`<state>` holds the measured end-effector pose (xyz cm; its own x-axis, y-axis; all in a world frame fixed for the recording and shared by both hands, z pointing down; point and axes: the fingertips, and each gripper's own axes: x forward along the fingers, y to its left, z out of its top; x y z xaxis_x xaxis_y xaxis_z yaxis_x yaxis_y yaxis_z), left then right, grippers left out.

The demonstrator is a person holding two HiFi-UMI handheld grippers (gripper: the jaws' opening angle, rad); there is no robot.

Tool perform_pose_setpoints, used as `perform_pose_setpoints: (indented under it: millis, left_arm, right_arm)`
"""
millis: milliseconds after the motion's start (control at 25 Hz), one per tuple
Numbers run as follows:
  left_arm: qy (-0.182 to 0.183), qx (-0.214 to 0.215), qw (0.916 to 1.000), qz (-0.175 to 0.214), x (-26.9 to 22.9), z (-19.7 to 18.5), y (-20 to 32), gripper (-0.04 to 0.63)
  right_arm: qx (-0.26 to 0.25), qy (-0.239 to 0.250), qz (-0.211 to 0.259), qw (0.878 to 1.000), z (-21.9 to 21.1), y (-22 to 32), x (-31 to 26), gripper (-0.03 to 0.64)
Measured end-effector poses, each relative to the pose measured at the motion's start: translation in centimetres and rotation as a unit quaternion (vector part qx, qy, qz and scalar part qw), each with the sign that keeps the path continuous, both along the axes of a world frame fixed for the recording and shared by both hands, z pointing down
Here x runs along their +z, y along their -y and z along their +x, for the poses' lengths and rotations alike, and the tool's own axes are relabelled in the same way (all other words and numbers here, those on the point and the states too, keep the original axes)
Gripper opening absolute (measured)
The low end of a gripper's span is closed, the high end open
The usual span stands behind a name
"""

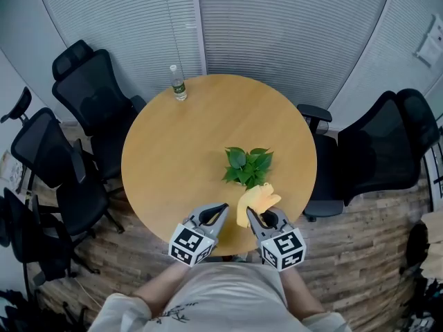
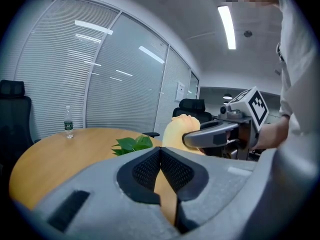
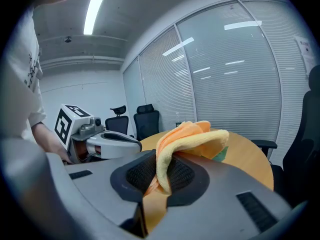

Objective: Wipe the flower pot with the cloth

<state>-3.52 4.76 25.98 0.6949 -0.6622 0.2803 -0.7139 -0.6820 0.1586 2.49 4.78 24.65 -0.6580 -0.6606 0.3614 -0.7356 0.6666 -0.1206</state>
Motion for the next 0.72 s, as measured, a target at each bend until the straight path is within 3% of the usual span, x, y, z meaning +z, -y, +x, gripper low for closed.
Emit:
perform_pose_setpoints:
  millis: [720]
  left_arm:
    - [-0.016,-0.003,0.9999,0.006,-0.81,-0.23,0.68,0.011]
  right_arm:
    - [0.006,0.004,-0.005,1.0,-0.41,-0.05,-0.18,0.051]
